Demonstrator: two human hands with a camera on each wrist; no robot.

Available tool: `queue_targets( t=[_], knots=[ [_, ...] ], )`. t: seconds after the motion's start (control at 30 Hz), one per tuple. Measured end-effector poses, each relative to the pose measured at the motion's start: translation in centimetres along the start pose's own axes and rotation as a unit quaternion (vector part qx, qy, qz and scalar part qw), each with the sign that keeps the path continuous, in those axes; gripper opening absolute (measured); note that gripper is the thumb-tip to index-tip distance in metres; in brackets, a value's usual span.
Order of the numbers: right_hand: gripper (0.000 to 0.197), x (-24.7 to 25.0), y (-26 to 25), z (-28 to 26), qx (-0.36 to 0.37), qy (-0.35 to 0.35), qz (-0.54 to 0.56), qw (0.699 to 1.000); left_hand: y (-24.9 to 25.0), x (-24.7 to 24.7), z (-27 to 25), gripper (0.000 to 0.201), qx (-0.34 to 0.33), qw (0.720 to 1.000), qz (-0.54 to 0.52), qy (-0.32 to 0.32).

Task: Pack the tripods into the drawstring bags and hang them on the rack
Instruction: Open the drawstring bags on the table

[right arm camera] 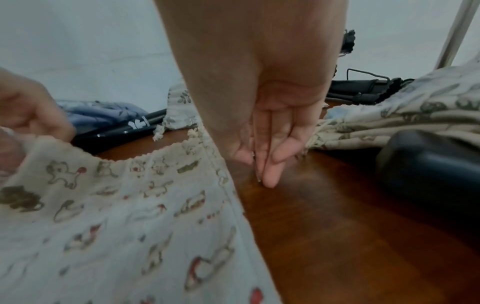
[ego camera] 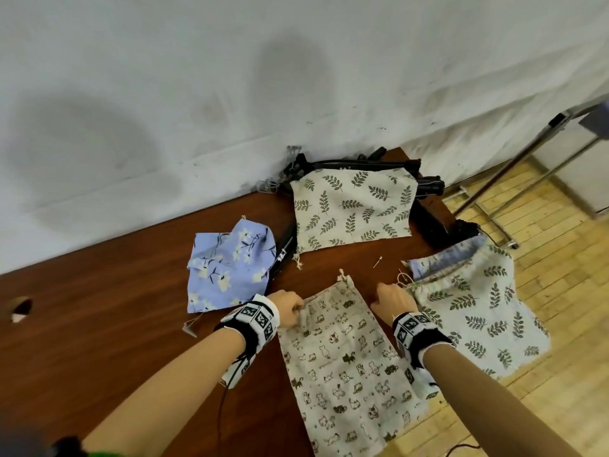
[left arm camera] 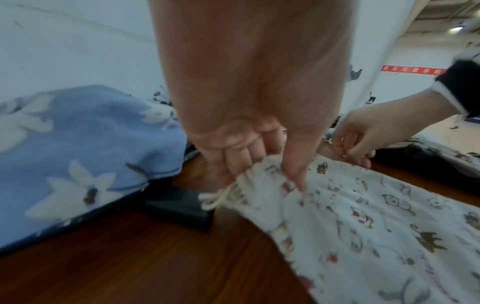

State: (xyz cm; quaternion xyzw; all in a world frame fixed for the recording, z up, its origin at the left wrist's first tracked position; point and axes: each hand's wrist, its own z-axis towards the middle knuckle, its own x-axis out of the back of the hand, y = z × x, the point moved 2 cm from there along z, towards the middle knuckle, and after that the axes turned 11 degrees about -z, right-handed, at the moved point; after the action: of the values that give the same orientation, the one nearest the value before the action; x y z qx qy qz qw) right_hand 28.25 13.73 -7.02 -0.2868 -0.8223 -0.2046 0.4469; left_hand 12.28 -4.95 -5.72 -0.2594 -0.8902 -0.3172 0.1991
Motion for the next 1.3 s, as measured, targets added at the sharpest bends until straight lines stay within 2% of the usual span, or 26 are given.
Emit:
queue_targets(
  t=[0.07,0.13,0.17,0.23,0.3,0.33,0.37,0.43,0.5,0.57,0.6,0.67,0.73,0.8,0.87,0.93,1.03,1.13,1.3],
  knots=[
    [0.013,1.5,-0.2,-0.4,-0.002,0.015,0.09,0.996,1.4,0.6,-0.6,0.029,-0.056,0.998,-0.028,0.011],
    [0.01,3.8,-0.8,-1.2,0.004,0.05,0.219,0.974,3.3,1.4,-1.6,0.032,-0.103,0.994,-0.02,0.026],
    [0.008,5.2,-1.1,-1.7,0.011,0.078,0.289,0.954,4.4,1.8,-2.2,0.032,-0.126,0.991,-0.002,0.033],
    [0.004,8.0,-1.7,-3.1,0.039,0.115,0.428,0.896,6.9,2.6,-3.5,0.031,-0.171,0.983,0.04,0.053],
    [0.006,10.4,-2.1,-4.7,0.097,0.094,0.544,0.828,9.4,3.1,-5.0,0.033,-0.209,0.973,0.07,0.066],
    [0.007,11.1,-2.4,-5.4,0.131,0.065,0.577,0.803,10.4,3.2,-5.6,0.033,-0.223,0.969,0.082,0.067],
    [0.008,11.9,-2.4,-6.2,0.164,0.039,0.588,0.791,11.5,3.6,-6.4,0.033,-0.235,0.965,0.095,0.067],
    [0.009,12.3,-2.3,-7.1,0.198,-0.004,0.577,0.793,13.4,4.2,-7.8,0.032,-0.261,0.955,0.123,0.066],
    [0.014,12.5,-1.5,-8.0,0.198,-0.028,0.56,0.804,15.4,4.9,-9.6,0.031,-0.295,0.94,0.155,0.074],
    [0.026,12.2,-0.5,-8.7,0.198,-0.068,0.519,0.829,17.0,5.6,-11.3,0.03,-0.299,0.935,0.169,0.087],
    [0.032,12.0,0.0,-8.9,0.202,-0.081,0.483,0.848,17.6,6.0,-11.9,0.028,-0.292,0.937,0.169,0.095],
    [0.04,11.8,0.8,-9.5,0.226,-0.061,0.363,0.902,18.4,6.7,-13.1,0.023,-0.27,0.947,0.141,0.1],
    [0.044,11.1,1.6,-9.8,0.232,-0.057,0.218,0.946,19.1,7.1,-13.5,0.044,-0.252,0.958,0.092,0.106],
    [0.023,10.5,2.5,-10.0,0.186,-0.047,0.153,0.969,19.3,6.8,-13.6,0.058,-0.181,0.973,0.07,0.128],
    [0.013,10.3,3.2,-10.6,0.142,-0.023,0.128,0.981,19.3,6.1,-13.8,0.058,-0.098,0.98,0.101,0.139],
    [0.018,10.0,3.6,-11.1,0.112,0.019,0.111,0.987,19.2,5.0,-13.8,0.049,-0.045,0.978,0.151,0.136],
    [0.026,8.9,3.4,-12.2,0.109,0.1,0.032,0.989,19.5,2.8,-14.0,0.036,-0.022,0.965,0.231,0.12],
    [0.037,7.1,3.4,-13.2,0.113,0.159,0.019,0.981,19.1,0.0,-13.5,0.016,-0.017,0.957,0.271,0.101],
    [0.035,3.2,4.2,-14.7,0.125,0.149,0.003,0.981,17.3,-5.2,-12.0,0.052,-0.004,0.968,0.227,0.108]
  ],
)
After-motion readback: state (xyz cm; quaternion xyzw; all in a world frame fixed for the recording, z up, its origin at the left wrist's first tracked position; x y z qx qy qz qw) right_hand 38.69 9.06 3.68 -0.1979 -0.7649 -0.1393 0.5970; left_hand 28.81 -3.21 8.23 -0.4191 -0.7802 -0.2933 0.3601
